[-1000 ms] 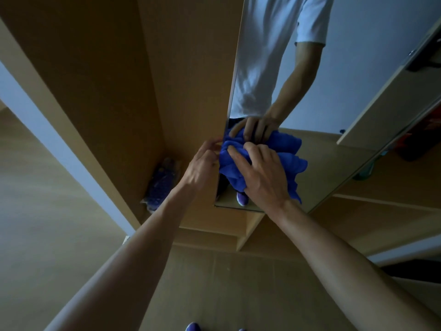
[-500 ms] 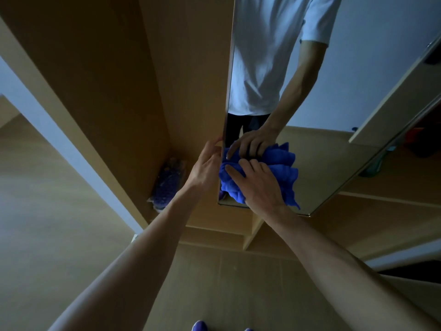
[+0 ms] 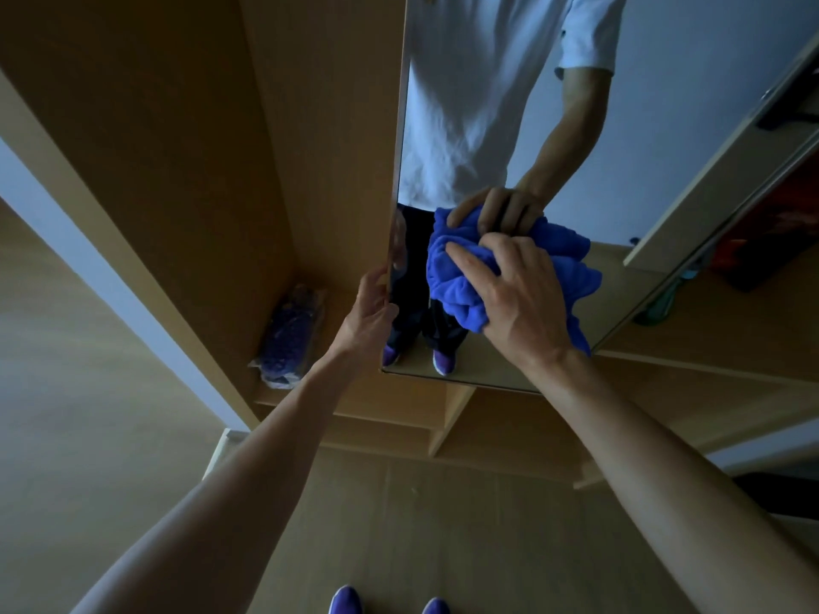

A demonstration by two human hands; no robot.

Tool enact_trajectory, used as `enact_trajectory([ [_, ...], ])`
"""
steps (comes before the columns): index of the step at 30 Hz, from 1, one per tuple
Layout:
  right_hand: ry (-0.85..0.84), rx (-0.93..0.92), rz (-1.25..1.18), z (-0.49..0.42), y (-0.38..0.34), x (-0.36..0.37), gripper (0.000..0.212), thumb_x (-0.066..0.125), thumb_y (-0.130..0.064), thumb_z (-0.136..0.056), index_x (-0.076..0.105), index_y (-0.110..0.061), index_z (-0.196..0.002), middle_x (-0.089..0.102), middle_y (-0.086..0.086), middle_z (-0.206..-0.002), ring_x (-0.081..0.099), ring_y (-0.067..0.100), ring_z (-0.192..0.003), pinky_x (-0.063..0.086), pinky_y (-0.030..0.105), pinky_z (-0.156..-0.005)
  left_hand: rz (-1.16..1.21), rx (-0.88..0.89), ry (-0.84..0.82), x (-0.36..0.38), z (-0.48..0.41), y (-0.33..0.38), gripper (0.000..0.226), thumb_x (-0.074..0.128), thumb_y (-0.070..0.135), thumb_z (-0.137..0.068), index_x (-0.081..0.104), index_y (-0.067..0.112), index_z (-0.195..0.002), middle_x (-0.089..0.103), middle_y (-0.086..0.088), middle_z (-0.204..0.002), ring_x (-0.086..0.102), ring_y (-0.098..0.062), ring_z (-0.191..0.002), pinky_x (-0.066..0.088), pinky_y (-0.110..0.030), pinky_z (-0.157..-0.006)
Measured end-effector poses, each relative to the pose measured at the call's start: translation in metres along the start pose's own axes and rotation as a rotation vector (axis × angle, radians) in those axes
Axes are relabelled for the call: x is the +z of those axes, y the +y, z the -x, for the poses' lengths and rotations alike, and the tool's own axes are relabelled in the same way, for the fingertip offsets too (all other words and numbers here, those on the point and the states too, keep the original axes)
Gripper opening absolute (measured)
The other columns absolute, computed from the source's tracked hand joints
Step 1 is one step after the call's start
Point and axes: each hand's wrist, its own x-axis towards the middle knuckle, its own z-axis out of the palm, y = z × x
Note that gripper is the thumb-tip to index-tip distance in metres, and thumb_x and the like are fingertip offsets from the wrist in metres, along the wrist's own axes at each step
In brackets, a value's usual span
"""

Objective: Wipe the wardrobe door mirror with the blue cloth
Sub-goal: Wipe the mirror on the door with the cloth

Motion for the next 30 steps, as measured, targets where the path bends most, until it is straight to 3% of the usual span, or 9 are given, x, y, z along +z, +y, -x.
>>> enact_trajectory([
  [4, -0.089, -0.037, 0.017, 0.017, -0.006, 0.025, 0.071, 0.081, -0.013, -0.075, 0.055, -0.021, -0.141, 0.055, 0.012, -0.125, 0.052, 0.032, -0.099, 0.041, 0.043, -0.086, 0.009, 0.034, 0.034, 0.010, 0.000, -0.002, 0.066, 0.049, 0.014, -0.080, 0.038, 0.040, -0.140, 0.058, 0.038, -0.103, 0.055, 0.016, -0.108, 0.042, -0.021, -0.094],
  [8, -0.254, -0.080, 0.022, 0.053, -0.015, 0.056, 0.058, 0.070, -0.015, -0.088, 0.053, -0.022, -0.144, 0.057, 0.013, -0.130, 0.056, 0.033, -0.102, 0.046, 0.044, -0.090, -0.039, 0.058, 0.084, 0.014, 0.004, -0.008, 0.075, 0.053, 0.004, -0.089, 0.027, 0.026, -0.156, 0.053, 0.005, -0.140, 0.047, 0.000, -0.135, 0.036, -0.006, -0.093],
  [13, -0.303, -0.073, -0.005, 0.065, -0.013, 0.069, 0.062, 0.069, -0.015, -0.081, 0.055, -0.020, -0.141, 0.059, 0.015, -0.128, 0.058, 0.034, -0.102, 0.049, 0.046, -0.092, -0.066, 0.069, 0.098, 0.015, 0.004, -0.009, 0.076, 0.052, -0.004, -0.094, 0.026, 0.029, -0.157, 0.050, 0.007, -0.144, 0.043, 0.022, -0.125, 0.037, -0.004, -0.094],
  [15, -0.284, -0.061, -0.034, 0.063, -0.011, 0.064, 0.052, 0.052, -0.017, -0.088, 0.056, -0.020, -0.140, 0.059, 0.014, -0.125, 0.058, 0.033, -0.100, 0.049, 0.045, -0.090, -0.038, 0.067, 0.103, 0.018, 0.005, -0.007, 0.074, 0.054, -0.002, -0.093, 0.028, 0.030, -0.154, 0.047, 0.010, -0.147, 0.042, 0.015, -0.131, 0.037, -0.009, -0.101],
  [17, -0.266, -0.019, -0.070, 0.059, -0.006, 0.056, 0.050, 0.044, -0.018, -0.092, 0.056, -0.020, -0.141, 0.058, 0.014, -0.125, 0.057, 0.032, -0.100, 0.048, 0.045, -0.090, -0.044, 0.065, 0.114, 0.022, 0.007, -0.005, 0.071, 0.057, 0.011, -0.087, 0.030, 0.042, -0.145, 0.047, 0.022, -0.137, 0.043, 0.018, -0.124, 0.038, -0.017, -0.100],
  [19, -0.223, 0.011, -0.087, 0.055, 0.002, 0.045, 0.048, 0.054, -0.017, -0.093, 0.055, -0.020, -0.141, 0.057, 0.013, -0.126, 0.055, 0.032, -0.100, 0.047, 0.045, -0.090, -0.068, 0.055, 0.127, 0.027, 0.008, -0.004, 0.076, 0.056, 0.021, -0.080, 0.026, 0.048, -0.145, 0.044, 0.028, -0.130, 0.043, 0.021, -0.114, 0.038, -0.019, -0.094],
  [22, -0.131, 0.036, -0.076, 0.046, 0.019, 0.023, 0.061, 0.075, -0.012, -0.082, 0.058, -0.020, -0.140, 0.057, 0.014, -0.123, 0.055, 0.033, -0.098, 0.046, 0.045, -0.087, -0.075, 0.030, 0.137, 0.031, 0.010, -0.001, 0.091, 0.057, 0.026, -0.077, 0.017, 0.038, -0.158, 0.034, 0.015, -0.152, 0.036, 0.000, -0.138, 0.037, -0.033, -0.108],
  [25, -0.035, 0.059, -0.057, 0.039, 0.038, 0.002, 0.064, 0.078, -0.011, -0.078, 0.059, -0.020, -0.139, 0.058, 0.014, -0.120, 0.055, 0.034, -0.100, 0.044, 0.045, -0.088, -0.093, 0.039, 0.155, 0.034, 0.012, -0.003, 0.096, 0.058, 0.025, -0.076, 0.013, 0.033, -0.160, 0.027, 0.004, -0.164, 0.026, -0.011, -0.149, 0.033, -0.038, -0.115],
  [30, 0.028, 0.057, -0.031, 0.036, 0.056, -0.015, 0.059, 0.076, -0.014, -0.083, 0.059, -0.022, -0.139, 0.059, 0.012, -0.119, 0.055, 0.032, -0.104, 0.044, 0.044, -0.092, -0.157, 0.031, 0.207, 0.044, 0.013, -0.003, 0.100, 0.058, 0.025, -0.075, 0.007, 0.038, -0.160, 0.022, 0.003, -0.166, 0.025, -0.014, -0.150, 0.035, -0.038, -0.111],
])
